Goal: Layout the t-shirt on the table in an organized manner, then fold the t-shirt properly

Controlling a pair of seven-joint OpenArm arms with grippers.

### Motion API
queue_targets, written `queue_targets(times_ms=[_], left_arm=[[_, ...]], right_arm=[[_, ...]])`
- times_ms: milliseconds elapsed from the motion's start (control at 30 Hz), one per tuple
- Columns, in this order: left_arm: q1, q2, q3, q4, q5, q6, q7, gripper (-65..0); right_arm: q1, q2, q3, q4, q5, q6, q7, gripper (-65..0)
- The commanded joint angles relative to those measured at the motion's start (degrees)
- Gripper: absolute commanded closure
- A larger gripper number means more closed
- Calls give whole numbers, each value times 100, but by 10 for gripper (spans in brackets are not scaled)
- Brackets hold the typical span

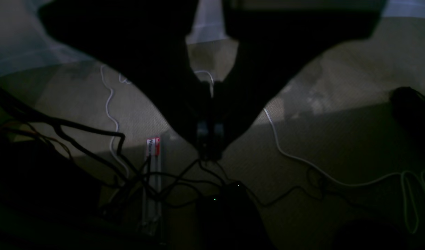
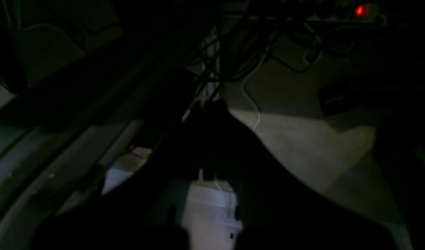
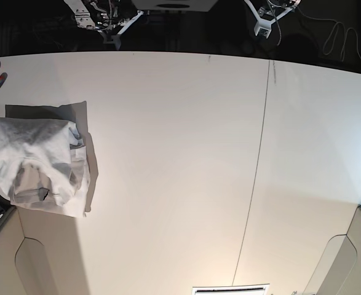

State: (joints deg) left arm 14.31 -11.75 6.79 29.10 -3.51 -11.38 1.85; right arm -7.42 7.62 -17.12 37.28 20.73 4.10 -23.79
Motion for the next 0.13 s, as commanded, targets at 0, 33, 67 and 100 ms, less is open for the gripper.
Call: queue_targets(times_ms=[0,33,67,100], left_arm=[[31,-35,-4,4,-9,-26,-37,0],[31,-35,-4,4,-9,-26,-37,0],[33,-33,-4,4,-9,-26,-37,0],[33,-33,-4,4,-9,-26,-37,0]], right_arm=[[-35,44,7,26,0,9,-15,0],[-35,44,7,26,2,9,-15,0],[-37,44,7,26,4,9,-15,0],[-37,44,7,26,4,9,-15,0]])
